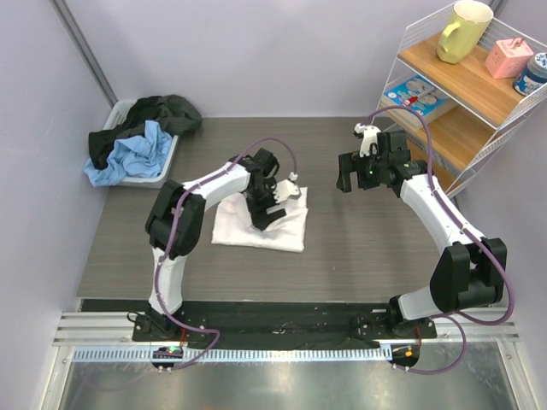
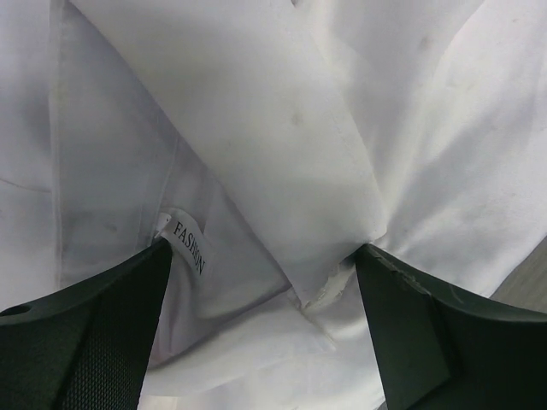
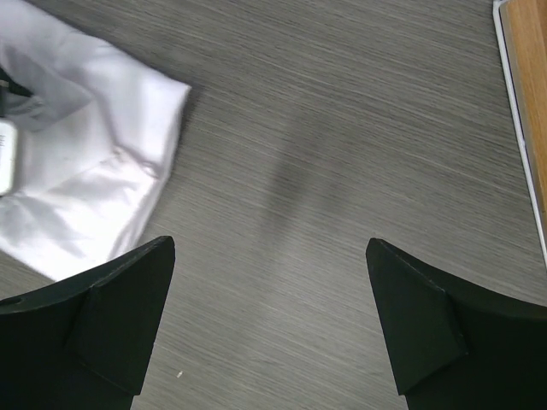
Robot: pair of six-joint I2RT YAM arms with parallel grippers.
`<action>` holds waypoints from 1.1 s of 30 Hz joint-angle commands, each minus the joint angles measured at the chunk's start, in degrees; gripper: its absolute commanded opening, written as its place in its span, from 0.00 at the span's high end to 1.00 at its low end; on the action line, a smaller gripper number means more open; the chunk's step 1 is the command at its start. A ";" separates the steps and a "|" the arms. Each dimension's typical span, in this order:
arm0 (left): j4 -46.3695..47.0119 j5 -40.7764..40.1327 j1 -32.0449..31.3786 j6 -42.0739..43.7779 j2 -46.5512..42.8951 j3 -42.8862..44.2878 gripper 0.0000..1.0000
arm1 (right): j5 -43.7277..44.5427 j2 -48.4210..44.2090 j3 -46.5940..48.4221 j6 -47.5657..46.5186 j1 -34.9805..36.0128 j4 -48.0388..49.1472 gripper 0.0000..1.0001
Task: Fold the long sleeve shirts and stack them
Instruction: Neatly place the folded shirt to the corner
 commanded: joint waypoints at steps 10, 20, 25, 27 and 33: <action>-11.23 -5.41 19.58 13.60 -18.16 -30.05 0.12 | -0.76 0.71 1.07 -0.25 -0.42 0.29 0.00; -16.15 -11.13 38.14 32.68 -13.86 -27.36 0.12 | -1.20 2.47 2.48 0.63 -0.34 0.29 0.00; -16.15 -14.91 44.47 40.76 -12.02 -24.98 0.11 | -0.68 2.64 2.31 -0.08 -0.42 0.37 0.00; -16.42 -16.48 46.49 42.09 -10.87 -23.57 0.11 | -0.59 2.73 2.22 -0.25 -0.51 0.29 0.00; -14.58 -19.04 50.36 50.61 -9.90 -22.77 0.11 | -0.76 3.70 2.13 -0.17 -0.60 0.38 0.00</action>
